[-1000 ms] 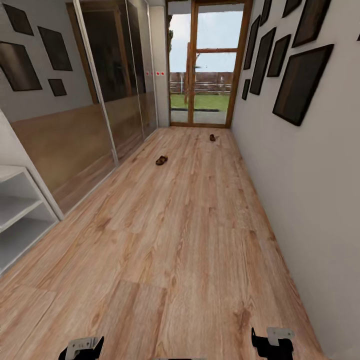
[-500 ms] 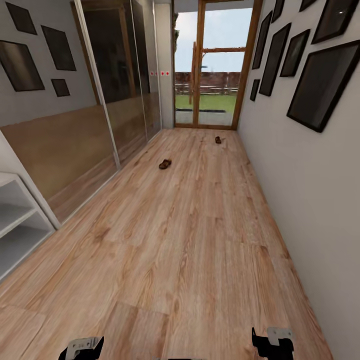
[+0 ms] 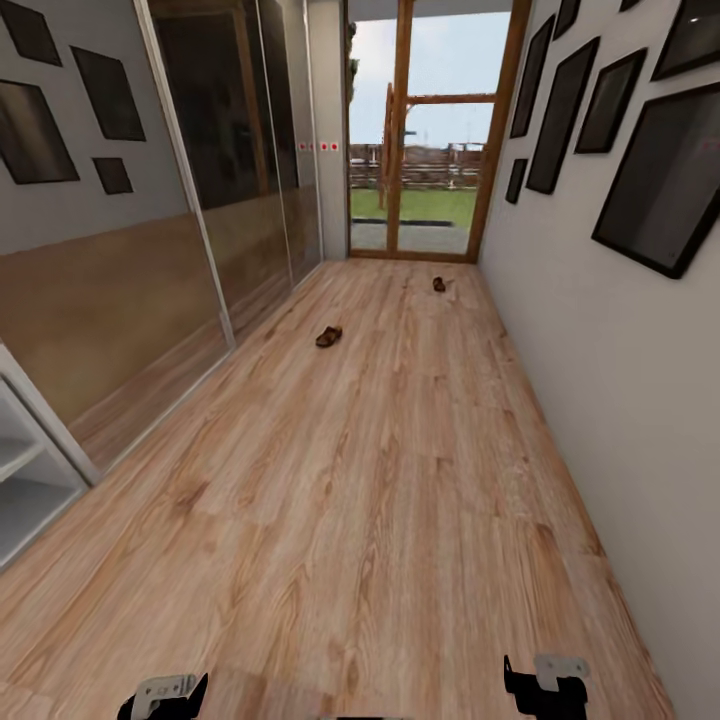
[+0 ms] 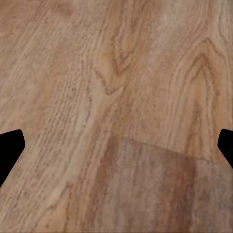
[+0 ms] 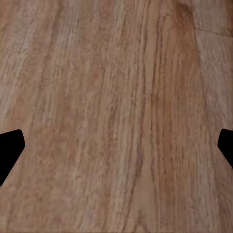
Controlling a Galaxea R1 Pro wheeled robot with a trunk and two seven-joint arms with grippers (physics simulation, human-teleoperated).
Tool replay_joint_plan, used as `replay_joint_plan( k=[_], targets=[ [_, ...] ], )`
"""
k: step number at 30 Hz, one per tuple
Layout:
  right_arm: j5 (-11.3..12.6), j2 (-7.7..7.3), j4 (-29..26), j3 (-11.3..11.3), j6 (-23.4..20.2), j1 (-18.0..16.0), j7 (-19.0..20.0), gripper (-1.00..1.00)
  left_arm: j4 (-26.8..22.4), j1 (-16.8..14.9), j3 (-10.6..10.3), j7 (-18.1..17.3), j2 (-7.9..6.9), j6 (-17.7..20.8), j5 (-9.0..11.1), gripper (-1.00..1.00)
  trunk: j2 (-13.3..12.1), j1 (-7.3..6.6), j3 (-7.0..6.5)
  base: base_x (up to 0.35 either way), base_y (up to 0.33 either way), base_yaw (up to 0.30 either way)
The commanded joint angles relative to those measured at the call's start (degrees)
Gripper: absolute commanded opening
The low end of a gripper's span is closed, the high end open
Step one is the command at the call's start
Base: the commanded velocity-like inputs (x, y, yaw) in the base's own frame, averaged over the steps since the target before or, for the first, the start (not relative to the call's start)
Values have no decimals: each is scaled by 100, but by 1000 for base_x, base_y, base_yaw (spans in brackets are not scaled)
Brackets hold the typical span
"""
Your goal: Pick up the two gym shoes and the two sandals from the corridor floor and place them onto the hallstand (shoe rack) in the corridor, making sure they are on the rack and not on the floor. Arrange them so the two gym shoes are next to each other and the two sandals are next to each other.
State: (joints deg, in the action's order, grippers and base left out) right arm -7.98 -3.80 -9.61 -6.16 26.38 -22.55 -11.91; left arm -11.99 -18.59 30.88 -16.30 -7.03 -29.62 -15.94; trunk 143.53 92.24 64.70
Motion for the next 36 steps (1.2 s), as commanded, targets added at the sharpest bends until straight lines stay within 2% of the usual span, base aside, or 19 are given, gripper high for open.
replay_joint_plan(
  k=[1, 36],
  targets=[
    [-60, 2, 8, -43, 17, -4, -13, 100, 4, -4, 50, -31, 4, -17, -41, 100, 2, 2, 5, 340, 0, 0],
    [-55, 10, 12, -43, 17, -4, -15, 100, 4, -5, 50, -31, 3, -17, -48, 100, 2, 2, 5, 340, 0, 0]
  ],
)
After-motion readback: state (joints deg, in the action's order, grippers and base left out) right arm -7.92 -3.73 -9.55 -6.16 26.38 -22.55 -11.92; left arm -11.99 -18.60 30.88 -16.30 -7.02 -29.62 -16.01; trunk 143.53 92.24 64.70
